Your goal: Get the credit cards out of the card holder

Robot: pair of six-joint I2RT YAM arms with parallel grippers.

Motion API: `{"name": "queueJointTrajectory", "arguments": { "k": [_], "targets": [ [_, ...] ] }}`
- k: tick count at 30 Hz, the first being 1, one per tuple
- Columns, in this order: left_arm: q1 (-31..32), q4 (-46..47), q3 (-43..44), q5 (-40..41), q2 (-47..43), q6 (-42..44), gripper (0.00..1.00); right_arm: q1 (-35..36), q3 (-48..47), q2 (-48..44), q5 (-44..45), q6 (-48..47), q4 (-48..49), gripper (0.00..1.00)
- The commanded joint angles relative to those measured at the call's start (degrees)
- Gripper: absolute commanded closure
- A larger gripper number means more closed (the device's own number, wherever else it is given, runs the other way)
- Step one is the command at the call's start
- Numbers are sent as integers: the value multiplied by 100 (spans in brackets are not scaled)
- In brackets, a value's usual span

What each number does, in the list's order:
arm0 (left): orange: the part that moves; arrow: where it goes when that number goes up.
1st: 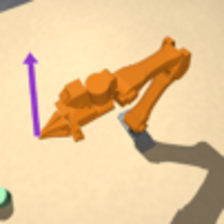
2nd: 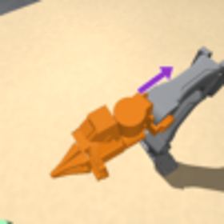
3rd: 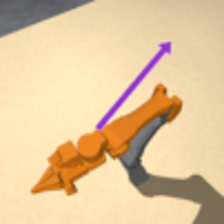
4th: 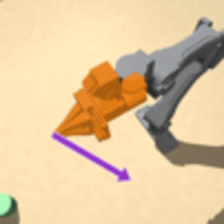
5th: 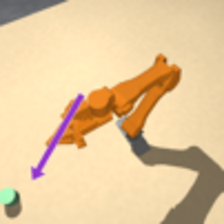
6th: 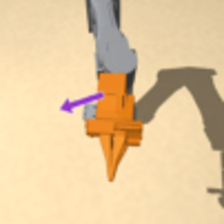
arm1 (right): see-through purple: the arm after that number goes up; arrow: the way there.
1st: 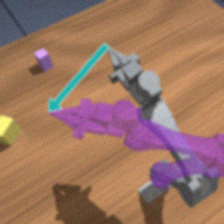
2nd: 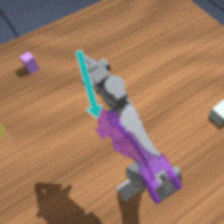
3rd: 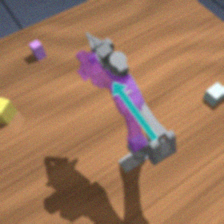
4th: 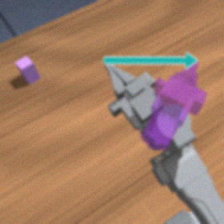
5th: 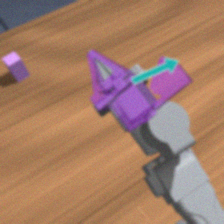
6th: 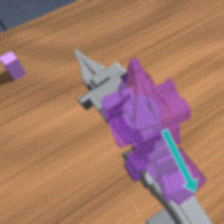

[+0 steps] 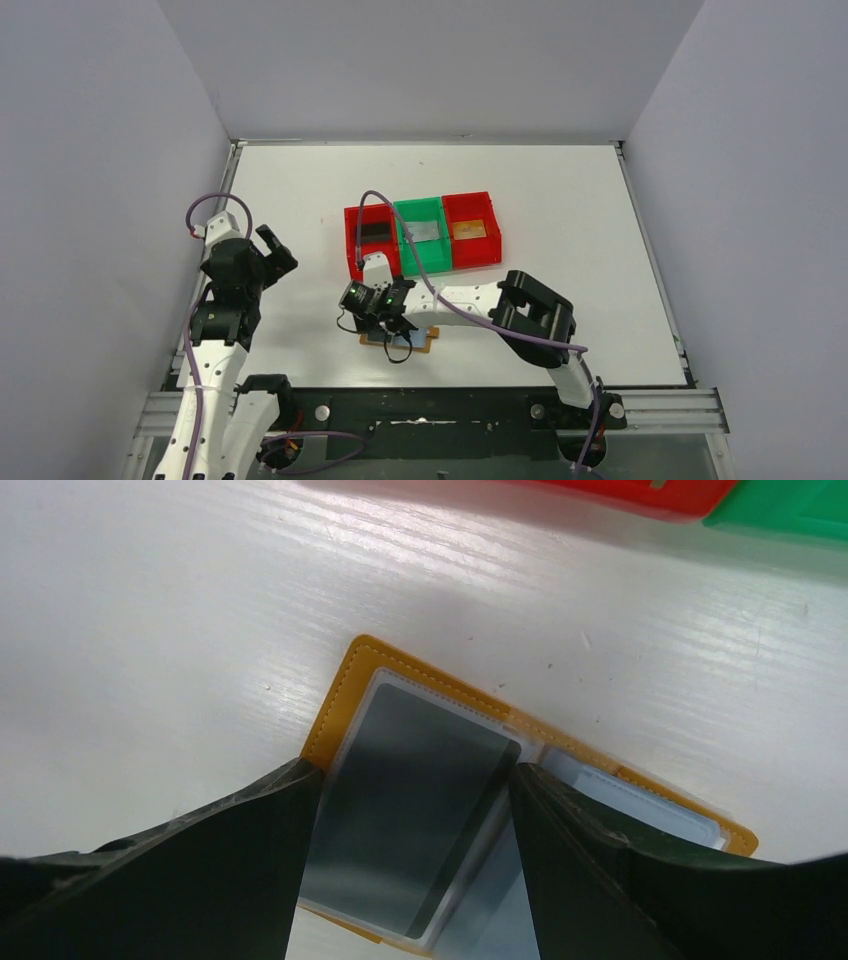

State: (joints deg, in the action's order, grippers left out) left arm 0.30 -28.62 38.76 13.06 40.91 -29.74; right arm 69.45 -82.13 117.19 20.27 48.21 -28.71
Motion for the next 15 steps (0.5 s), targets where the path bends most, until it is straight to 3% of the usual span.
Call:
{"name": "queueJointTrajectory", "arguments": {
  "k": [1, 15],
  "targets": [
    [6, 76, 93, -18, -22, 45, 6, 70, -150, 105, 212, -37, -385, 32],
    [6, 107, 74, -79, 12, 56, 6, 4, 423, -425, -17, -72, 405, 55]
  ]
}}
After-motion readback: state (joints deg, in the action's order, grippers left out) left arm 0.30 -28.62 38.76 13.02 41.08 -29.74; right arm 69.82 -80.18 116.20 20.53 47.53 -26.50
